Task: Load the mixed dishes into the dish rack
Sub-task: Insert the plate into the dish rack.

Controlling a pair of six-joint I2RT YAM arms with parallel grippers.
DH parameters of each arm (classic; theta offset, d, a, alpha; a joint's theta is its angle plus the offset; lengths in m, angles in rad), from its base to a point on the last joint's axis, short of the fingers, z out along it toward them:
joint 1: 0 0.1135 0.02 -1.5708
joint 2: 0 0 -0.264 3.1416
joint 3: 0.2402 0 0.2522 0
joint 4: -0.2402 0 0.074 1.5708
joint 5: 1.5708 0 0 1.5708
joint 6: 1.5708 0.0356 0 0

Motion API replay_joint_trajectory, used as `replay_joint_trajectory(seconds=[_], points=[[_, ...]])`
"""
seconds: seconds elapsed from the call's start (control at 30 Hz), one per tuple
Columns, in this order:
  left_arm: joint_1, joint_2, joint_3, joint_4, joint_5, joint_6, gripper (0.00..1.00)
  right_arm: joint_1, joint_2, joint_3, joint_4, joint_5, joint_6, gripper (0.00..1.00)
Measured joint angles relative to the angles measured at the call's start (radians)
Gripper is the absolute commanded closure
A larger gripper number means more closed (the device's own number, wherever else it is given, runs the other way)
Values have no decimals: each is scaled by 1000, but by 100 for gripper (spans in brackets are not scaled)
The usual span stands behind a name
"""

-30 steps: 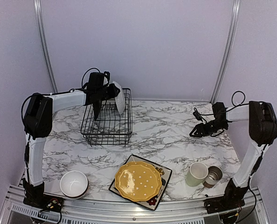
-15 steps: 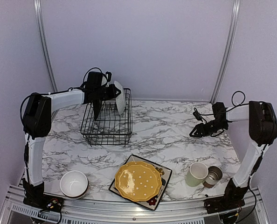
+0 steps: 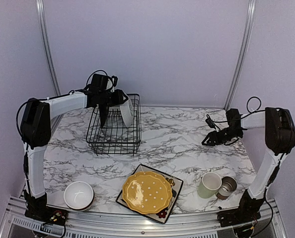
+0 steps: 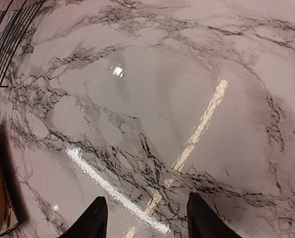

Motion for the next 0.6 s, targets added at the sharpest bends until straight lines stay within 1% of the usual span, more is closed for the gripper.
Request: replay_joint_trajectory(seconds=[0.17,0.27,0.33,0.43,0.6], points=[[-2,-10,15,-11,-33,8,52,0,0,0,0,-3,0,47],[-2,-10,45,-29,-34,5,56,0,0,0,0,-4,0,47],[-1,-10,62,-42,-34,0,56,0,0,0,-1,-4,0,47],[1,-2,93,-63,-35,-8,52,0,0,0,-1,-4,0,47],[-1,40,198,-76,-52,-21,44,0,0,0,-3,-4,0,47]])
